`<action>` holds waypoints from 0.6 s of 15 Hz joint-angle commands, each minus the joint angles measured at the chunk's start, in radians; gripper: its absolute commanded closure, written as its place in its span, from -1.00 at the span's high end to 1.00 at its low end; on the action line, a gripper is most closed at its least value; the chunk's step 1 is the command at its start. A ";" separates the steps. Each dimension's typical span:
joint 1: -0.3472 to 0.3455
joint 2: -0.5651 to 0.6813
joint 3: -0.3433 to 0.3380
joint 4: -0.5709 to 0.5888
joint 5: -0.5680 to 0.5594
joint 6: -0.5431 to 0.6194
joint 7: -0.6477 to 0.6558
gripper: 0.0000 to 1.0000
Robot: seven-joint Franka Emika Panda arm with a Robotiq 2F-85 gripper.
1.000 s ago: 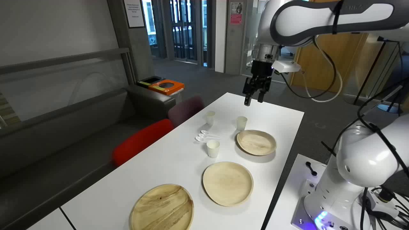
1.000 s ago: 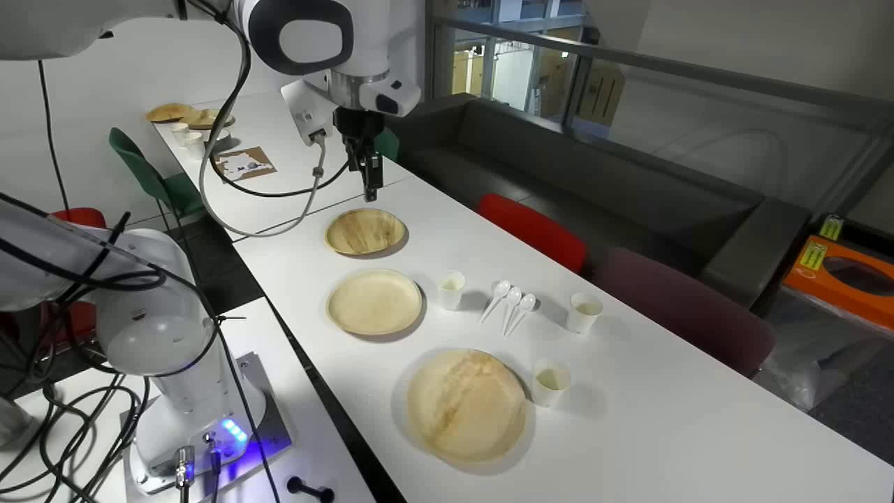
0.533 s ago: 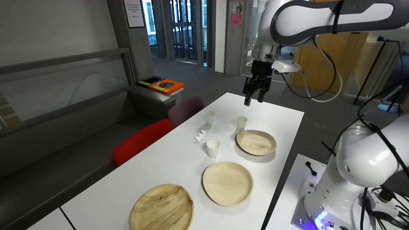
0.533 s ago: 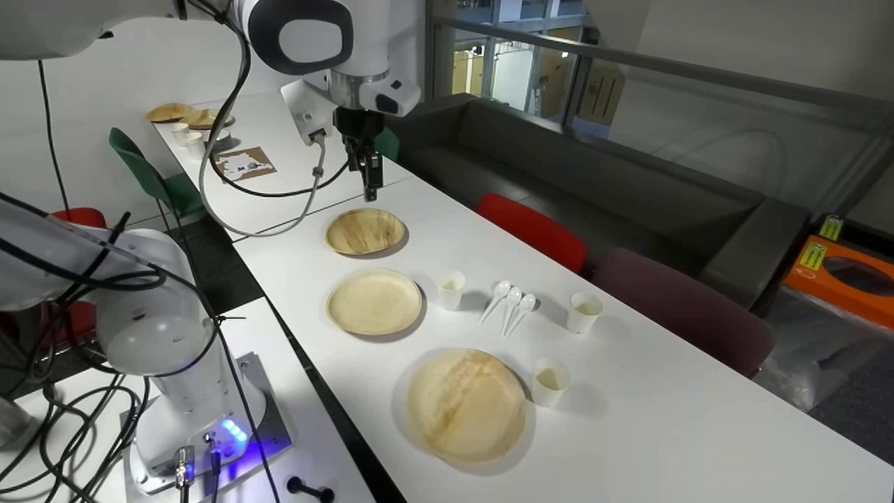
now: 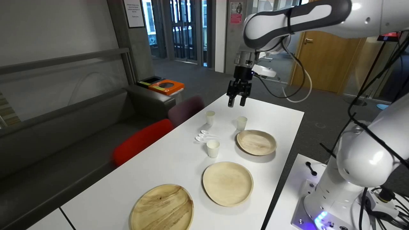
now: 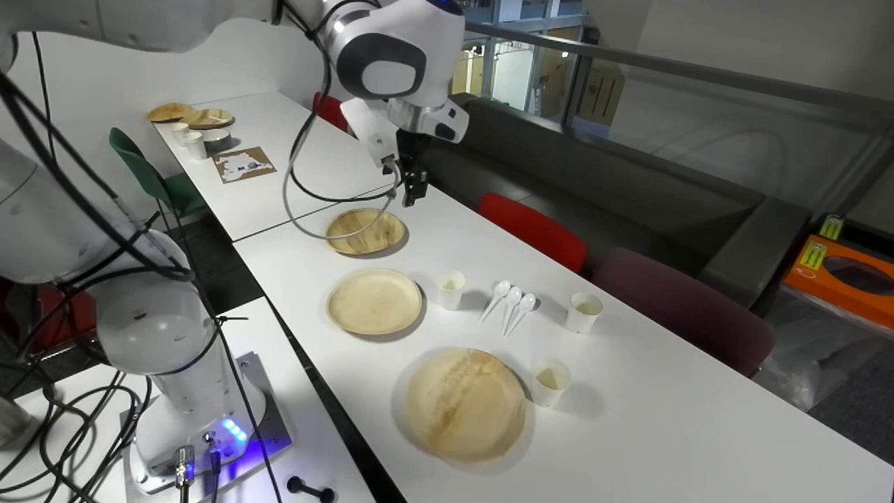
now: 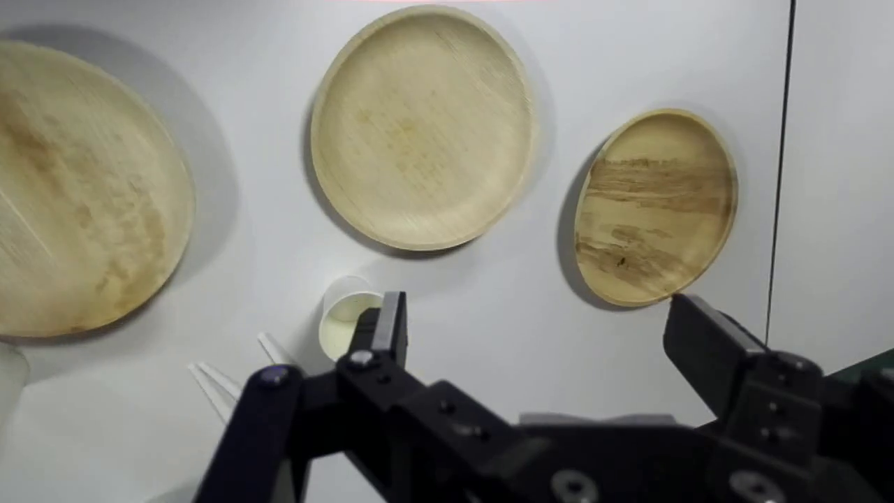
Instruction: Move the plate on the left to the right.
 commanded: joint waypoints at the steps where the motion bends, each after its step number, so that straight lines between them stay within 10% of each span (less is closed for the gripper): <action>1: 0.029 0.224 -0.023 0.183 0.100 -0.055 -0.147 1.00; 9: 0.006 0.370 0.044 0.271 0.155 -0.100 -0.214 1.00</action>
